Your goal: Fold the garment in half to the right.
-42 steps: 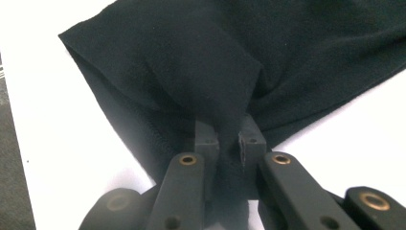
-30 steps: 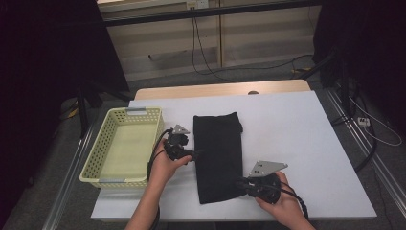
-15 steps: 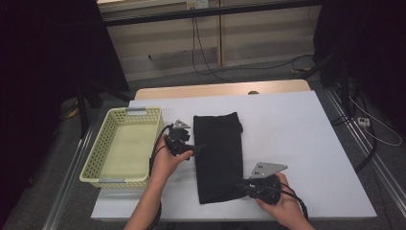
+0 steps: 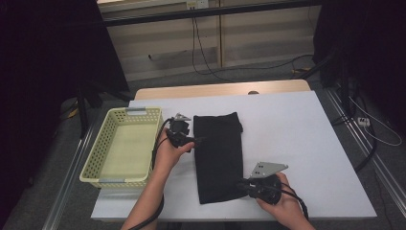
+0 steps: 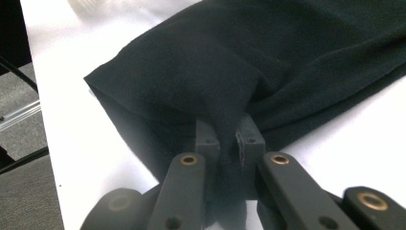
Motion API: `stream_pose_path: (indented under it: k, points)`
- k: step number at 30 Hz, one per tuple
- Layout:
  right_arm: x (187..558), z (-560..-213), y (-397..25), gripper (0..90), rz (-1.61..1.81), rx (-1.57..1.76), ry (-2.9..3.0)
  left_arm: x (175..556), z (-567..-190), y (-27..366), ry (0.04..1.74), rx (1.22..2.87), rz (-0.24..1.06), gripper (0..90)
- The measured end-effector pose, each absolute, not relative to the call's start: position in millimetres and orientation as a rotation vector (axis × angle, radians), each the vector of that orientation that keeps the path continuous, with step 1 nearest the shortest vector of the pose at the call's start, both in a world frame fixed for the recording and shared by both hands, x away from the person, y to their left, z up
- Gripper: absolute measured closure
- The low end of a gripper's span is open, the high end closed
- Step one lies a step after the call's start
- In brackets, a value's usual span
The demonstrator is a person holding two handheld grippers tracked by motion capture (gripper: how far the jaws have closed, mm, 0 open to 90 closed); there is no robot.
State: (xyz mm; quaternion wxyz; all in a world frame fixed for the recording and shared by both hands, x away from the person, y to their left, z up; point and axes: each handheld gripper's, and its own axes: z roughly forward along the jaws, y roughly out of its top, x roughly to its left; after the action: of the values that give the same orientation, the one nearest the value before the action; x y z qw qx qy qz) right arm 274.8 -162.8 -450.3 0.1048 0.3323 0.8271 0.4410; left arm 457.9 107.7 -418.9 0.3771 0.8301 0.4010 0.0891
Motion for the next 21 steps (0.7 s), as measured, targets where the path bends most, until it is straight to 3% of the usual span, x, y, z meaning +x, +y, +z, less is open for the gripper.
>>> stream_pose_path:
  k: [21]
  points:
    - [272, -449, -163, 83.8, 1.287, 0.983, 2.416, 505, -437, 95, 1.092, 2.131, 0.223, 21.8]
